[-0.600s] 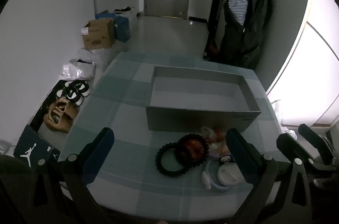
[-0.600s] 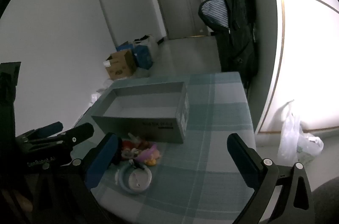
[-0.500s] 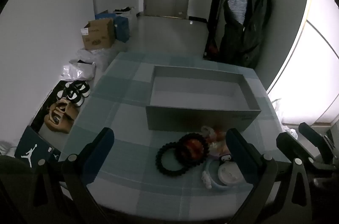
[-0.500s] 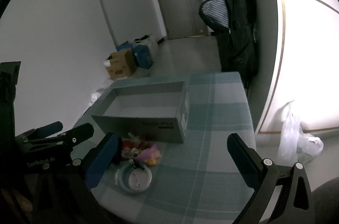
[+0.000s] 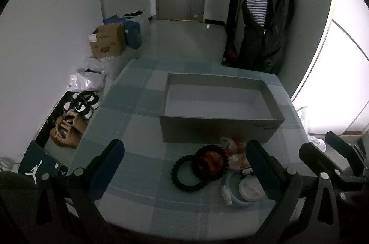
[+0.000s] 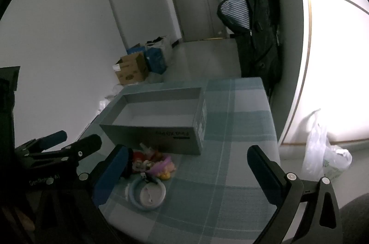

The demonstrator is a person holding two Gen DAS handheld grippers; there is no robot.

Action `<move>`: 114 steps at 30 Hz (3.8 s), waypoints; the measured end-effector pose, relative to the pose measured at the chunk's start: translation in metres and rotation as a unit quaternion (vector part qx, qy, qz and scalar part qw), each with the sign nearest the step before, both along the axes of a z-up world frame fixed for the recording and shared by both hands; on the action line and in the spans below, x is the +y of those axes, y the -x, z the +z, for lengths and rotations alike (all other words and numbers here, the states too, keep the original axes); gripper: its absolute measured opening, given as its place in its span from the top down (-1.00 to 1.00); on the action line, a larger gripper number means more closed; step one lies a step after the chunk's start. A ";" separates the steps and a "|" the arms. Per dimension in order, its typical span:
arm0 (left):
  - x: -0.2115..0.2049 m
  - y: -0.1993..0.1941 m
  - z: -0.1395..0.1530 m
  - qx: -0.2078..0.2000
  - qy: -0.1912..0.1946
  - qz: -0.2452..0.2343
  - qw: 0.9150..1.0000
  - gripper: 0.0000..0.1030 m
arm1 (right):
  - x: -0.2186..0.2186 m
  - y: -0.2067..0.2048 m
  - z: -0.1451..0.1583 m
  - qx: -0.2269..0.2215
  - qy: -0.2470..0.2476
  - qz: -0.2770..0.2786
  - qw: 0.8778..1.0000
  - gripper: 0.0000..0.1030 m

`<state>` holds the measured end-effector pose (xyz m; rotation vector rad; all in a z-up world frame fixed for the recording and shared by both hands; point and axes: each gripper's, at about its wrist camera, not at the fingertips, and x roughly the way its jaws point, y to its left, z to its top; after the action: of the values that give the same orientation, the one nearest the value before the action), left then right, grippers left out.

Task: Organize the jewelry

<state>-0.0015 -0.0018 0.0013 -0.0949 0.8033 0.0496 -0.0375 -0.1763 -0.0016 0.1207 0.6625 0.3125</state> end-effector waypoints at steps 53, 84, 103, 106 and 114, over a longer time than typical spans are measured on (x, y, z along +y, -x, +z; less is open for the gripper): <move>0.007 -0.001 -0.003 0.009 0.023 -0.002 1.000 -0.98 | 0.004 0.001 -0.001 0.001 0.000 0.007 1.000 -1.00; 0.050 -0.013 -0.029 0.080 0.114 -0.007 0.990 -0.98 | 0.029 -0.021 -0.028 0.095 -0.040 0.095 0.990 -0.71; 0.057 -0.021 -0.052 0.147 0.129 -0.017 0.981 -0.98 | 0.032 -0.051 -0.051 0.168 -0.080 0.088 0.979 0.66; 0.051 -0.021 -0.054 0.154 0.123 -0.033 0.980 -0.98 | 0.029 -0.052 -0.050 0.169 -0.091 0.089 0.977 0.81; 0.044 -0.028 -0.059 0.163 0.100 -0.047 0.980 -0.98 | 0.025 -0.046 -0.042 0.159 -0.108 0.096 0.977 0.89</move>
<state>0.0268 0.0422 -0.0579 -0.2428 1.1386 -0.1073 0.0085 -0.1515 -0.0440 0.3213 0.9601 0.5594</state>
